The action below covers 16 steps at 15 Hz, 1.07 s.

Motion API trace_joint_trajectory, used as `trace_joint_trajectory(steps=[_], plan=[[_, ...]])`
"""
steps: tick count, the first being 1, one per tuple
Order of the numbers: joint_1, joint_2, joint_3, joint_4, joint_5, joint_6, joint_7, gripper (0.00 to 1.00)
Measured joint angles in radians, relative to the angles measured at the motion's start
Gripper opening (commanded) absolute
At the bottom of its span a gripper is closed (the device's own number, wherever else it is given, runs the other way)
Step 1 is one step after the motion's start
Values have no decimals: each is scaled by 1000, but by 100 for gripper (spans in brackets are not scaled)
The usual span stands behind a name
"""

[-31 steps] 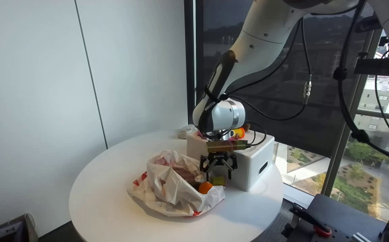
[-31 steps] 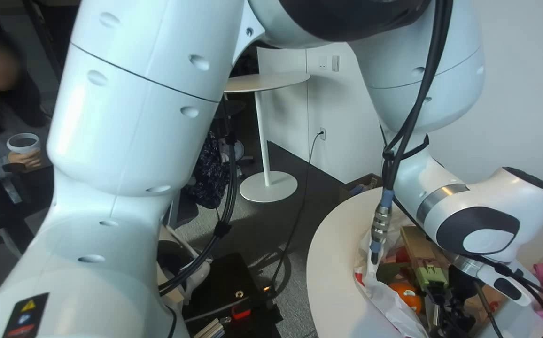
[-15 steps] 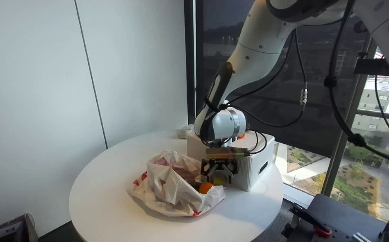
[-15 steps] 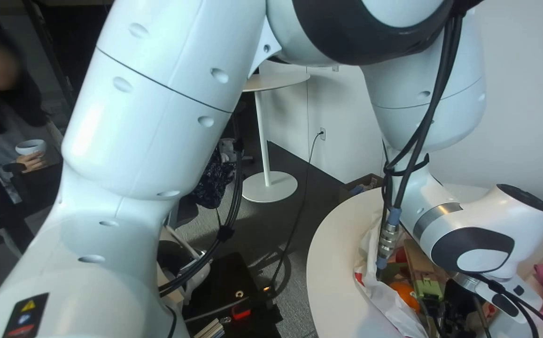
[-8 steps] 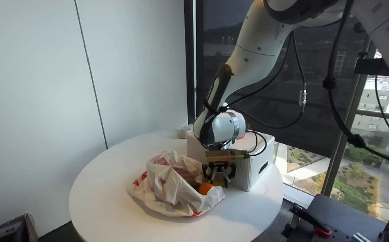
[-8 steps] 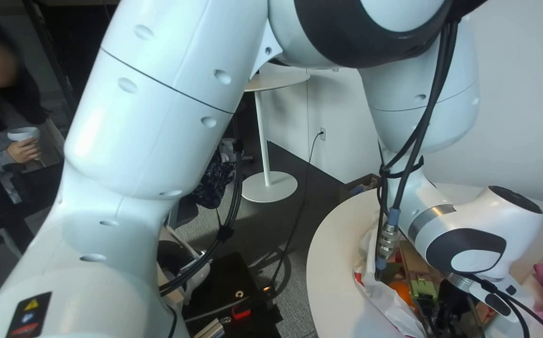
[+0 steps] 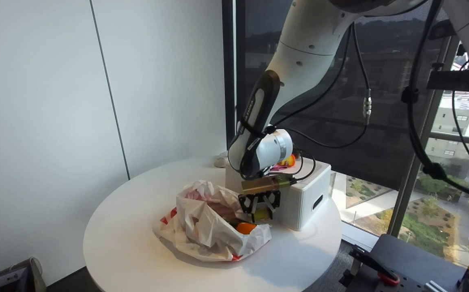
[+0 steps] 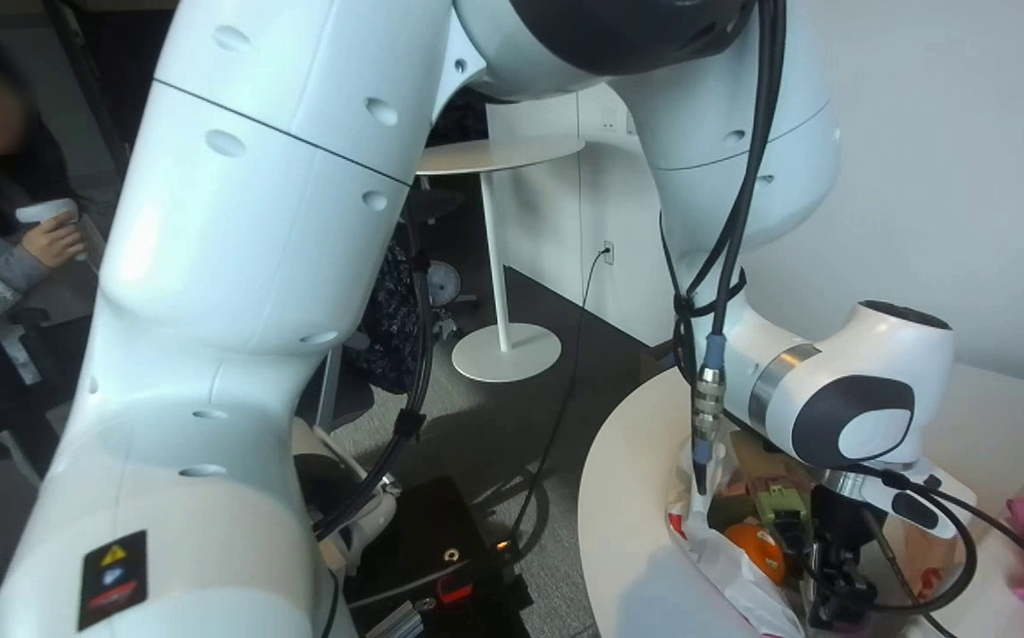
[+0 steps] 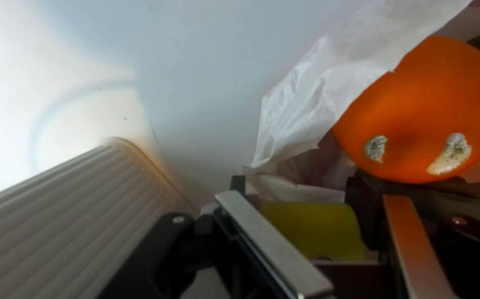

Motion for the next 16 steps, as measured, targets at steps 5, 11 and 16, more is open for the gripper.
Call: trace_joint_trajectory(steps=[5,11,16], plan=[[80,-57,2,-9,-88,-12,37,37],[130,-44,78,62,-140,-11,32,88],[147,-18,79,118,-165,-10,33,100]])
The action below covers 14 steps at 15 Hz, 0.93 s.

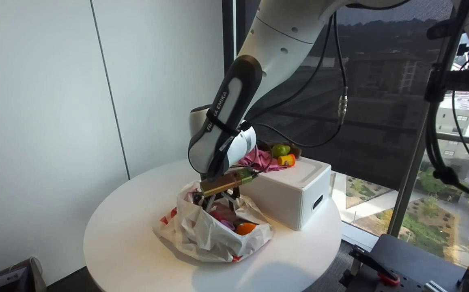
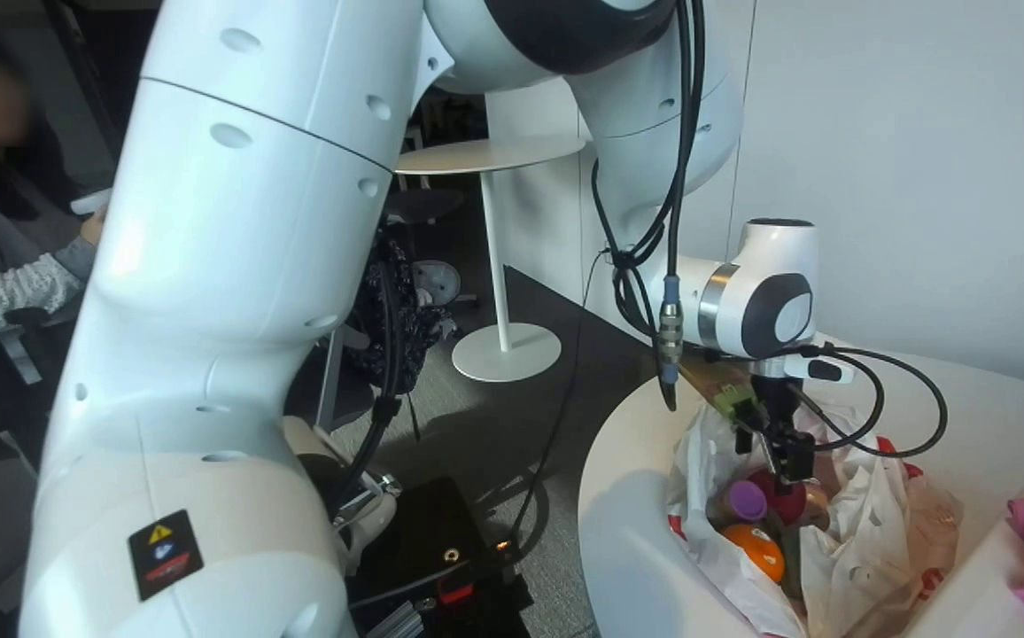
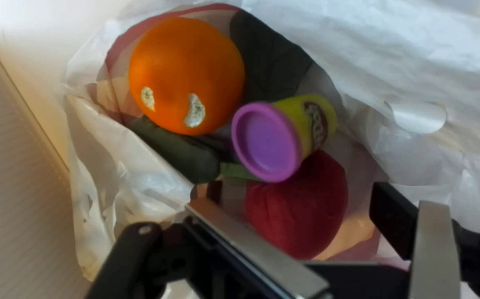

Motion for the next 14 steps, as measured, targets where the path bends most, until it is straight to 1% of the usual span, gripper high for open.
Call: trace_joint_trajectory(steps=[3,6,8,11,14], plan=[[-4,-12,-24,5,0,2,24,100],[-23,-68,-81,-9,3,14,91,100],[-60,-127,-112,-30,5,14,120,100],[-133,-213,-151,-58,6,13,161,100],[-205,-262,-183,-65,4,11,225,100]])
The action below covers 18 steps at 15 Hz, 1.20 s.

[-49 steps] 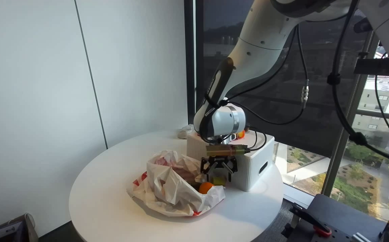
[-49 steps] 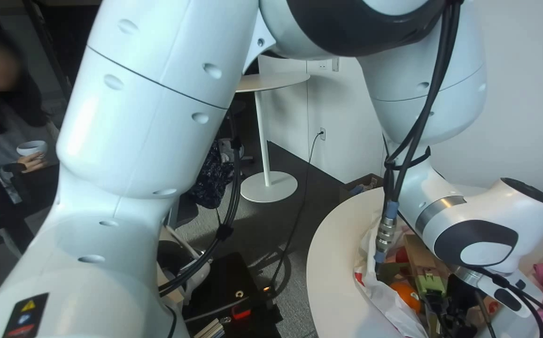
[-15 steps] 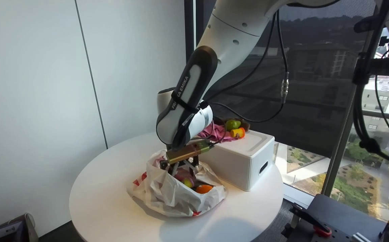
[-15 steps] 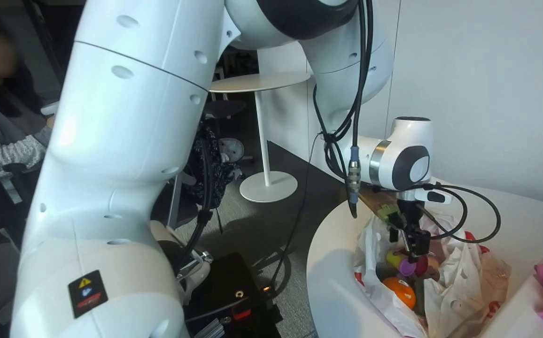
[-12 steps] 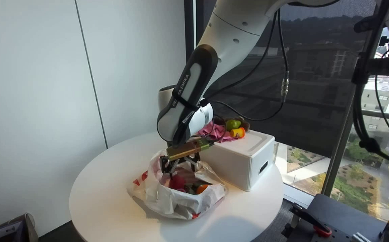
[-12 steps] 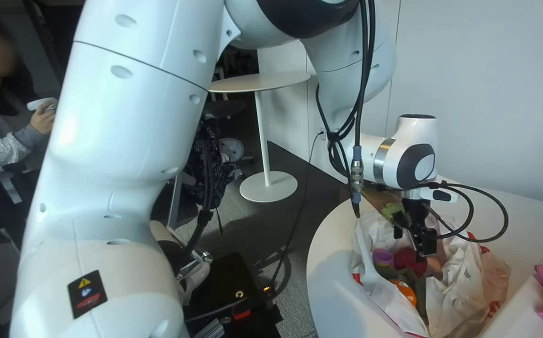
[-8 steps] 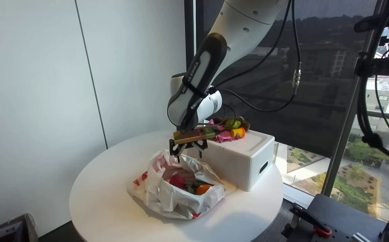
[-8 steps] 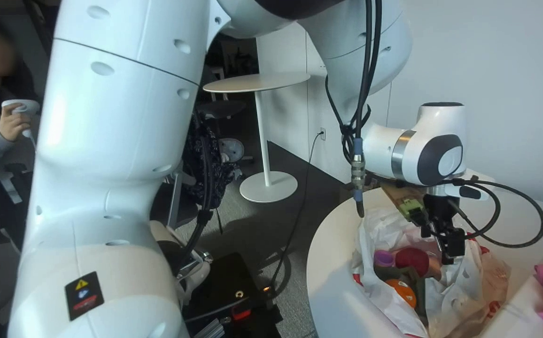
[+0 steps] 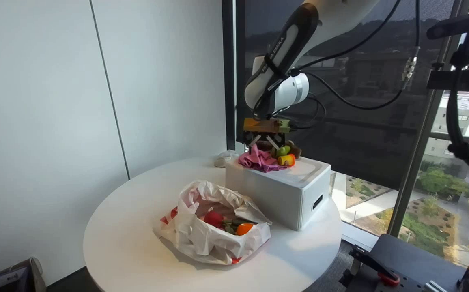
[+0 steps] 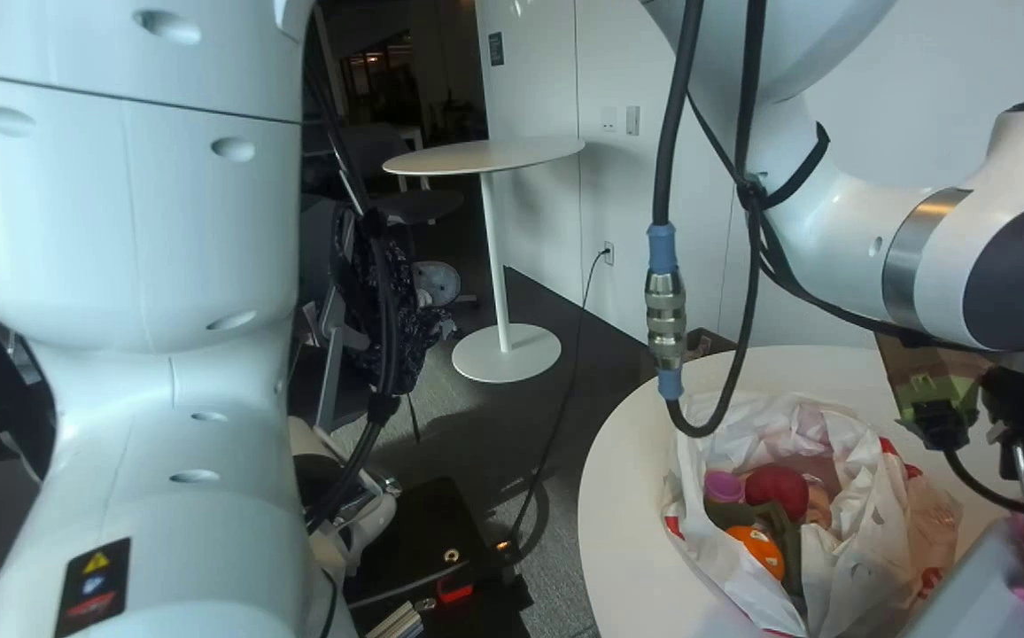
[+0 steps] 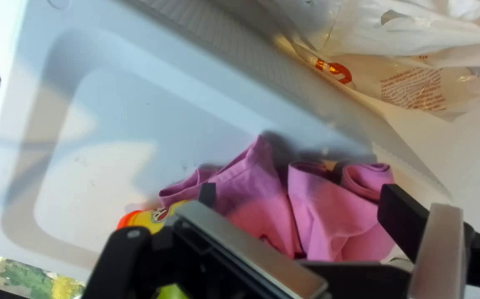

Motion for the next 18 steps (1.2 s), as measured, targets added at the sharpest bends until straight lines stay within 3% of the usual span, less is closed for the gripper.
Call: trace_joint_trajectory(steps=[6,12,18], plan=[[-87,13,-60,11,-43,1,173,100],[-127,25,-59,13,-59,23,174,100],[-171,46,-8,20,26,27,95,100]])
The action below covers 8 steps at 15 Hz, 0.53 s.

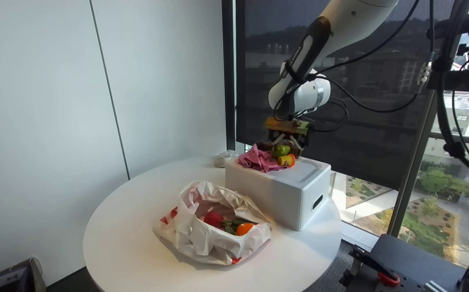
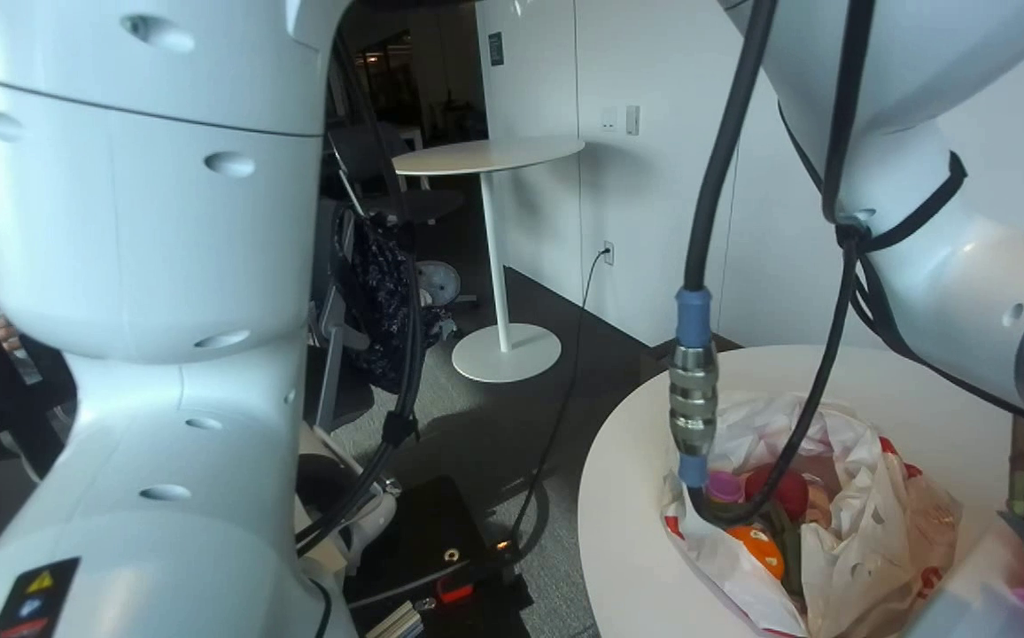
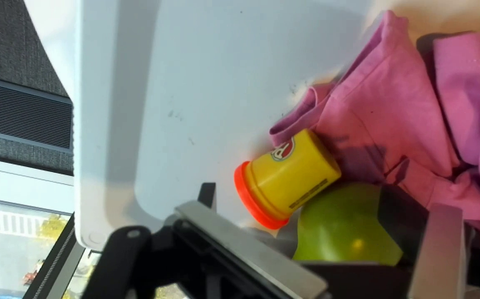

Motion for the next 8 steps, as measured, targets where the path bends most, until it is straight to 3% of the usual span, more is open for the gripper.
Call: trace_joint_trajectory(steps=[8], plan=[[-31,91,26,58,126,1,-31,100]])
